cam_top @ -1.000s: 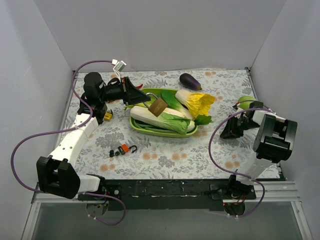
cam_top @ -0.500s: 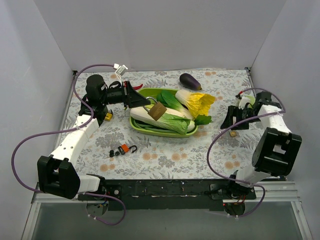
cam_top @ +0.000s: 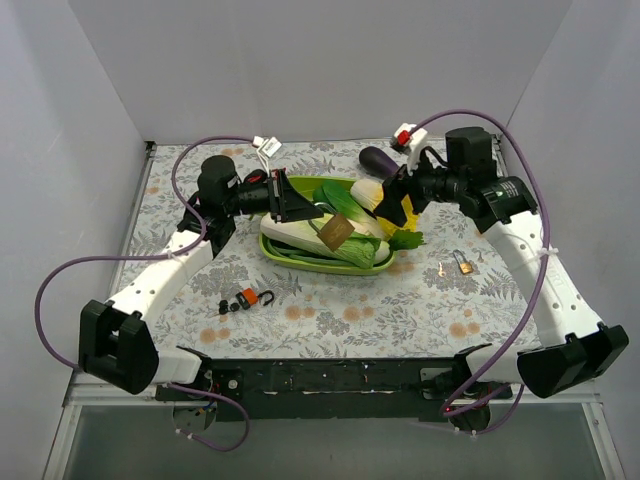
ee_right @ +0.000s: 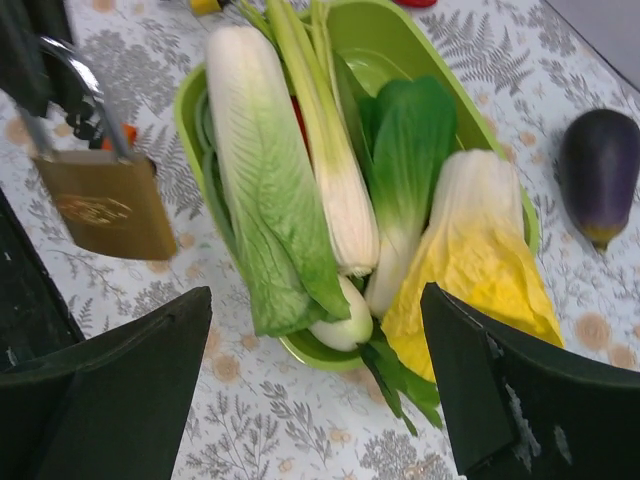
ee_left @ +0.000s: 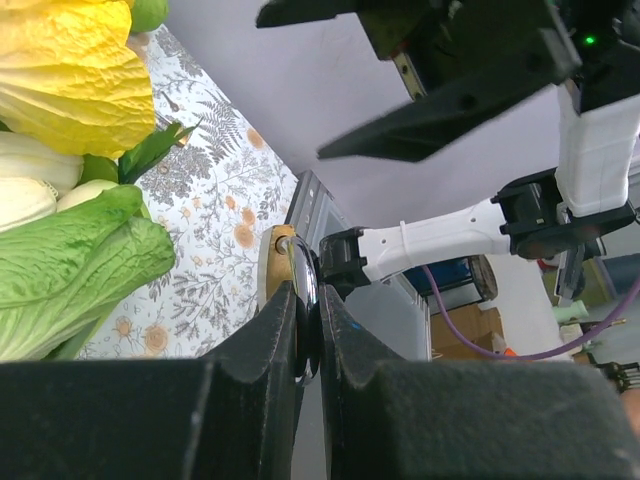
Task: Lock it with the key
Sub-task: Place the lock at the center of the board.
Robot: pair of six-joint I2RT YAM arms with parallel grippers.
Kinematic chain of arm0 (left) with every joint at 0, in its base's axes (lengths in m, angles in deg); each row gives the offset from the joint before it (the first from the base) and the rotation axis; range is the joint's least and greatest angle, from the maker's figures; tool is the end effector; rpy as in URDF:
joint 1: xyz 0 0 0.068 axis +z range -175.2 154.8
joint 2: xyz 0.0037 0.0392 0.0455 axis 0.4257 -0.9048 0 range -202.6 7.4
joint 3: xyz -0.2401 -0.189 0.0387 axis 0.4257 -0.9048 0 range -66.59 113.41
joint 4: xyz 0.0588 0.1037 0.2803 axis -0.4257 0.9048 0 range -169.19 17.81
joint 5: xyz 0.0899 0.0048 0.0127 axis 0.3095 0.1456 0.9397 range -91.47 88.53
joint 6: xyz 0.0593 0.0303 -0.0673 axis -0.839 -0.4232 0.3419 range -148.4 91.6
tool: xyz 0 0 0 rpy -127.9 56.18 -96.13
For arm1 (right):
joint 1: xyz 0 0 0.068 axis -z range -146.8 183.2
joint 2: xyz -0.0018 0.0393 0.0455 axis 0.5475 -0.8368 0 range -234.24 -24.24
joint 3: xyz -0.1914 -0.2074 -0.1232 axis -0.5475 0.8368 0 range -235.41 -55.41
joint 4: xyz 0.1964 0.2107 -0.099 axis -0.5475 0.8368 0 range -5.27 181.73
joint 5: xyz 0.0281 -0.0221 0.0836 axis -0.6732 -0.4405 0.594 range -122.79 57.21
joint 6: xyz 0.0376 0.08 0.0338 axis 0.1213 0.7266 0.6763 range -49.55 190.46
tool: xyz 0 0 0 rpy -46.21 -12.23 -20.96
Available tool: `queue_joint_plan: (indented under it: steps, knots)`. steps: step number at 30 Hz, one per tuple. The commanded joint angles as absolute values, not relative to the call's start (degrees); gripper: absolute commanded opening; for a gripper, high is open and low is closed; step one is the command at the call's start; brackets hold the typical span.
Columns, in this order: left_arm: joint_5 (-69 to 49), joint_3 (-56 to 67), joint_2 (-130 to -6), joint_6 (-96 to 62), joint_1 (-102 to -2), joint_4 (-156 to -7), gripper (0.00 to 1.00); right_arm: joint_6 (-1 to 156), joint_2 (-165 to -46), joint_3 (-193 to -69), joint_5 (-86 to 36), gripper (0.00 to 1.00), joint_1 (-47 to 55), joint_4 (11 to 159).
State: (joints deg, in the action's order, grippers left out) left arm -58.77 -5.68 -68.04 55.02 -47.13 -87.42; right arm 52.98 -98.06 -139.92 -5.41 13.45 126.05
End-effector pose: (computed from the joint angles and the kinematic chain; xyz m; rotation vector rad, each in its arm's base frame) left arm 0.3074 -0.2015 0.3760 -0.1782 2.1811 -2.0513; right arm 0.3066 0.1519 0.4383 -0.9294 1.8629 0.5255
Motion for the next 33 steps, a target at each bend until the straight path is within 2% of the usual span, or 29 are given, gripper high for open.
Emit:
queue_joint_plan:
  steps: [1,7,12,16,19,20,24,28,33]
  knots:
    - [-57.1,-2.4,-69.2,58.9,-47.3,-95.0,0.00,56.0,-99.7,-144.7,-6.1,0.93,7.9,123.1]
    - [-58.9,-2.5,-70.4,61.1,-48.5,-100.4,0.00,56.4,-101.5,-145.5,-4.8,0.94,1.0,123.0]
    - [-65.0,-4.2,-70.0,63.5,-48.8,-108.0,0.00,56.1,-102.6,-144.9,4.9,0.98,1.2,125.1]
    - [-69.0,-5.7,-69.0,61.9,-48.8,-108.6,0.00,55.6,-102.0,-145.6,13.0,0.98,3.4,126.8]
    - [-70.1,-5.5,-68.1,58.7,-49.0,-106.6,0.00,54.9,-101.6,-145.1,16.4,0.95,3.9,128.6]
    - [-70.1,-5.2,-68.0,58.2,-49.0,-105.8,0.00,54.7,-101.8,-144.9,18.3,0.91,3.9,128.9]
    - [-69.9,-5.5,-68.2,60.6,-49.0,-109.1,0.00,57.0,-101.9,-142.8,24.5,0.89,4.0,129.2]
    - [-70.5,-4.9,-68.8,62.5,-49.8,-110.9,0.00,59.7,-101.4,-140.1,26.0,0.87,3.9,126.0]
    - [-70.3,-4.4,-69.1,63.6,-50.7,-112.1,0.00,61.2,-102.2,-138.6,27.2,0.79,3.9,124.5]
